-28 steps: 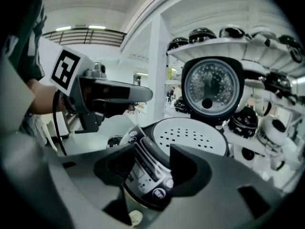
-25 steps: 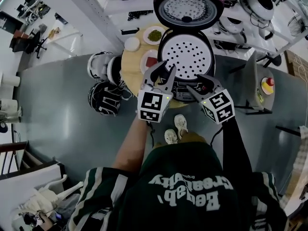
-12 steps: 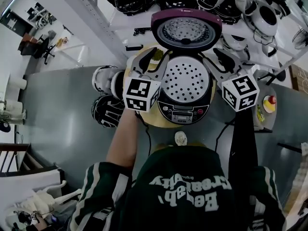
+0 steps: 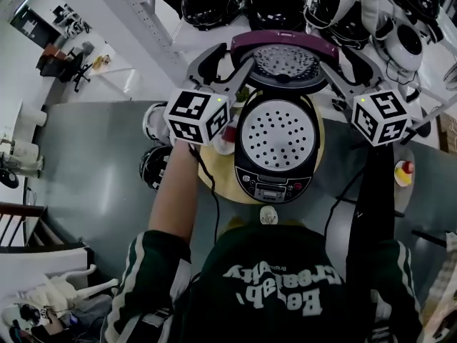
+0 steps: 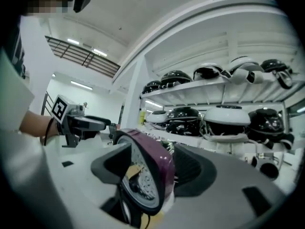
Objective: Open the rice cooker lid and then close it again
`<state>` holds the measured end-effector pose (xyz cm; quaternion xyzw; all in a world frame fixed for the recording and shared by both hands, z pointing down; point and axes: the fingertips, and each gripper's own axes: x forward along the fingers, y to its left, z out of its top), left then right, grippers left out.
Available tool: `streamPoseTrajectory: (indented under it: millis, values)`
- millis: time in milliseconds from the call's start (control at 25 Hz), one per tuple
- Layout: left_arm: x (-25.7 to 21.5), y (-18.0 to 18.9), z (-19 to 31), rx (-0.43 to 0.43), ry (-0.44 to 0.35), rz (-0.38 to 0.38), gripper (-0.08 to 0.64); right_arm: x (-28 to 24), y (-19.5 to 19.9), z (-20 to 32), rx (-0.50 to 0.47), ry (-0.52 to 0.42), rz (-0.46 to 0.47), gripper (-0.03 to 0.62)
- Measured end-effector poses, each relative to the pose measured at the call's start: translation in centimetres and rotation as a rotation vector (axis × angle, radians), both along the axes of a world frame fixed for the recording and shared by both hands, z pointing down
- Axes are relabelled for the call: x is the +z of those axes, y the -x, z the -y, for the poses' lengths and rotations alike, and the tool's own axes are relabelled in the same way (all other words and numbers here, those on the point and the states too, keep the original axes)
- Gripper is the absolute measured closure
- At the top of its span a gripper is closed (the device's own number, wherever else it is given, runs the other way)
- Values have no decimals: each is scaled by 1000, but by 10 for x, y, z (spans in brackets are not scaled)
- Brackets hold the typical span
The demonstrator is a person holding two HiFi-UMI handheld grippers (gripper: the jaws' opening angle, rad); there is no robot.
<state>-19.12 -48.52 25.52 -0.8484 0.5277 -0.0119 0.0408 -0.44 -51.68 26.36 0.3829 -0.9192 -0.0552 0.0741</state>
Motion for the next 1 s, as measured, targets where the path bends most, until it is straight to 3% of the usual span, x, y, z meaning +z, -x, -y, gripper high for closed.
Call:
streamPoseTrajectory:
  millis: [160,400,560,640,800,1000]
  values:
    - [-16,7,23,-4,21,-109,316,-13,-2,21,14,45,121,307]
    - [-26,-8,57,-2,84,-109,318,-7,5,45,1,156,159,319]
    - [-6,-21,70,17,207,-87,325,0,6,47,-22,282,279,354]
    - [-2,-20,70,12,228,-83,331,1,6,47,-28,314,316,354]
    - [-2,-17,66,13,254,-75,334,2,4,43,-38,329,300,353]
    - [3,-7,55,20,279,-134,331,4,6,28,-57,344,286,353]
